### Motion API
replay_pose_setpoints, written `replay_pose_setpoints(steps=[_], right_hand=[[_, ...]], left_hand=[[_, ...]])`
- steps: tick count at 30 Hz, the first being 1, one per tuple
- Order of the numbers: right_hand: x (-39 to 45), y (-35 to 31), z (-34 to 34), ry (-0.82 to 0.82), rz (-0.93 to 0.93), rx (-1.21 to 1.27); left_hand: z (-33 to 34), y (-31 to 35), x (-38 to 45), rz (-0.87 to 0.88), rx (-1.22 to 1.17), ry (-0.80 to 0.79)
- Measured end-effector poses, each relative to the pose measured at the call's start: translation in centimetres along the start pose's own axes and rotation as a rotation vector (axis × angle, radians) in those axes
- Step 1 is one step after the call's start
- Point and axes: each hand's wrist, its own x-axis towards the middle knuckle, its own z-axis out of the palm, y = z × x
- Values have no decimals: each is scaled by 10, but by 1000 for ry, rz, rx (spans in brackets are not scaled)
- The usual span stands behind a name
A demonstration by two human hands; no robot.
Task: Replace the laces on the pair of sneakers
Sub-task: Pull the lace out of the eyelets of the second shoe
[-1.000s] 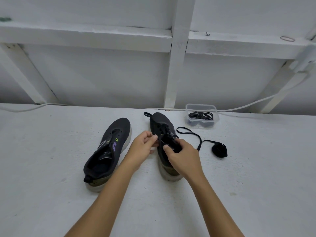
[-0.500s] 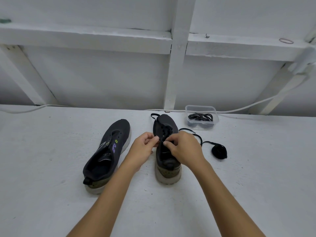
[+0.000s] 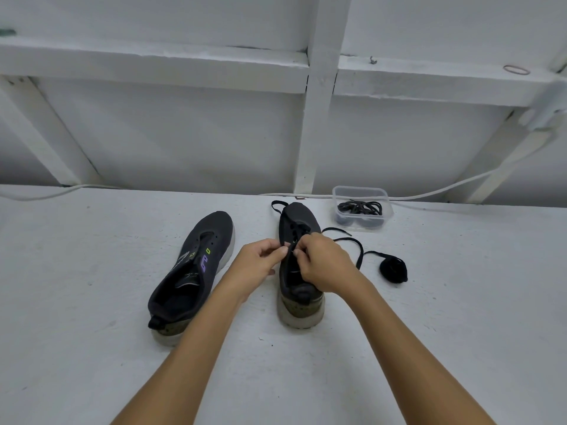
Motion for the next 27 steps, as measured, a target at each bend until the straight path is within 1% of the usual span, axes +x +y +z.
replay_pose_setpoints(steps=[4, 9, 14, 17, 19, 21, 23, 24, 27], right_hand=[[3, -1, 2, 14, 24, 32], [5, 0, 4, 4, 79, 142], [4, 5, 11, 80, 53, 310], [-3, 12, 10, 181, 87, 489], [-6, 20, 8, 274, 176, 651], [-12, 30, 8, 322, 297, 771], [-21, 37, 9, 278, 395, 881], [-25, 39, 10, 242, 415, 944], [-36, 37, 14, 178, 394, 1098]], left_hand=[[-2, 4, 0, 3, 41, -5], [-2, 3, 2, -6, 77, 2], [-3, 0, 3, -46, 14, 15], [2, 0, 6, -42, -19, 126], [6, -2, 8, -81, 3, 241], [7, -3, 5, -140, 43, 317], [9, -4, -1, -147, 109, 315], [11, -2, -5, -135, 151, 293], [18, 4, -16, -94, 215, 208]])
